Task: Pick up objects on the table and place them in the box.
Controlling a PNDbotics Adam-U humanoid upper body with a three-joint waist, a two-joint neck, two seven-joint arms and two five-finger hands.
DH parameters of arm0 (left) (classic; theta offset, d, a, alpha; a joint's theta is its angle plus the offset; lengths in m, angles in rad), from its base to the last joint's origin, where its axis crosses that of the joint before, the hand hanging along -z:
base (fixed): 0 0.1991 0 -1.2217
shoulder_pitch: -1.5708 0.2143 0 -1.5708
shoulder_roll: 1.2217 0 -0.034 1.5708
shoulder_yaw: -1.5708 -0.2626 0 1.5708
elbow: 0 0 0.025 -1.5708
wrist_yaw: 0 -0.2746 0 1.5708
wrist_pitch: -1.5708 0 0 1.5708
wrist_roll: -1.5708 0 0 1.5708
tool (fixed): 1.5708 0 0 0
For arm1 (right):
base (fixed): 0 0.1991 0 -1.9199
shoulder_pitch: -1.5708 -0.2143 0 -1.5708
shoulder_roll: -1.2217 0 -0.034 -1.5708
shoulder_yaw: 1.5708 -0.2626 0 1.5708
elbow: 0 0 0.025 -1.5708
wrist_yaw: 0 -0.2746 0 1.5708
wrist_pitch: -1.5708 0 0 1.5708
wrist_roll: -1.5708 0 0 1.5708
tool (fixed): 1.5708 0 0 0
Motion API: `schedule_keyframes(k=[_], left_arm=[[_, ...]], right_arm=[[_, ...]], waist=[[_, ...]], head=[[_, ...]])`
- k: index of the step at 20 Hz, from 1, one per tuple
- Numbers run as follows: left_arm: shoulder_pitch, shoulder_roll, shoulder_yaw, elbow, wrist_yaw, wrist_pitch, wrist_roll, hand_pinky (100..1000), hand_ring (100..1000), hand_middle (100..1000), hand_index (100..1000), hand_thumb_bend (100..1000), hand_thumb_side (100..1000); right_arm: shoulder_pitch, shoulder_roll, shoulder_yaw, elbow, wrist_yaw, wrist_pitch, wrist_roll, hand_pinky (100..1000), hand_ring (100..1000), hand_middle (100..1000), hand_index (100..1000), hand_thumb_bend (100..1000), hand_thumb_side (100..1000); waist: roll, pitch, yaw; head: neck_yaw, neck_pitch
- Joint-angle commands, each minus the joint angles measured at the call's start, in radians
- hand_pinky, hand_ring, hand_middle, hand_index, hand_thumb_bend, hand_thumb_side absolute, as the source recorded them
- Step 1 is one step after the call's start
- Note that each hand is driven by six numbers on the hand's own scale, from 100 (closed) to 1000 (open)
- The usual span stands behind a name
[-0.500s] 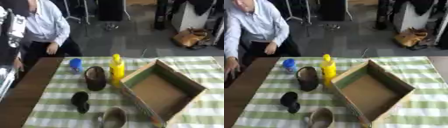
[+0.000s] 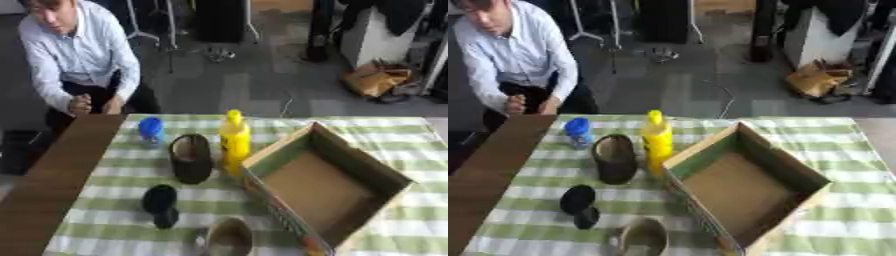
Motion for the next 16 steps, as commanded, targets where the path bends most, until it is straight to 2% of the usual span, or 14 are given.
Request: schedule_keyframes(k=[1, 2, 9, 11, 12, 14, 15, 16], left_arm=[[-0.006, 0.022, 0.041, -0.013, -0.029, -0.035, 0.054, 945, 956, 919, 1000, 144, 994], [-0.004, 0.02, 0.047, -0.013, -0.036, -0.041, 0.07, 943, 954, 916, 1000, 100, 1000], [0.006, 0.017, 0.066, -0.013, -0.067, -0.066, 0.131, 942, 951, 919, 1000, 100, 1000], [0.008, 0.019, 0.066, -0.013, -0.073, -0.069, 0.134, 945, 956, 924, 1000, 139, 997], [0.011, 0.02, 0.064, -0.013, -0.078, -0.066, 0.128, 952, 974, 942, 1000, 193, 984], [0.023, 0.03, 0.054, -0.013, -0.103, -0.026, 0.066, 967, 995, 969, 1000, 219, 975], [0.044, 0.057, 0.026, -0.013, -0.14, 0.014, -0.007, 977, 1000, 994, 1000, 234, 935], [0.052, 0.078, 0.004, -0.013, -0.185, 0.06, -0.119, 974, 1000, 992, 1000, 230, 904]], right_arm=[[-0.02, -0.011, -0.014, -0.02, -0.005, 0.004, -0.001, 854, 760, 695, 632, 100, 881], [-0.02, -0.011, -0.016, -0.02, -0.004, 0.004, -0.001, 854, 759, 694, 632, 100, 880], [-0.027, -0.015, -0.03, -0.02, 0.003, 0.002, -0.001, 851, 759, 692, 633, 100, 883], [-0.028, -0.015, -0.032, -0.02, 0.005, 0.001, -0.001, 852, 756, 692, 632, 100, 884], [-0.028, -0.016, -0.031, -0.02, 0.005, 0.001, -0.001, 852, 756, 692, 632, 100, 884], [-0.027, -0.016, -0.03, -0.02, 0.001, 0.001, -0.001, 852, 756, 692, 632, 100, 882], [-0.028, -0.018, -0.028, -0.02, 0.001, 0.001, -0.001, 852, 756, 692, 631, 100, 879], [-0.028, -0.019, -0.026, -0.02, 0.0, 0.0, -0.001, 852, 756, 692, 630, 100, 878]], waist=[[-0.003, -0.011, -0.003], [-0.004, -0.01, -0.004], [-0.008, -0.006, -0.012], [-0.008, -0.006, -0.013], [-0.007, -0.005, -0.013], [-0.005, -0.005, -0.016], [-0.002, -0.005, -0.017], [0.0, -0.006, -0.019]], head=[[-0.002, -0.007], [-0.003, -0.006], [-0.002, -0.013], [0.002, -0.013], [0.004, -0.012], [0.005, -0.008], [0.006, -0.004], [0.008, 0.0]])
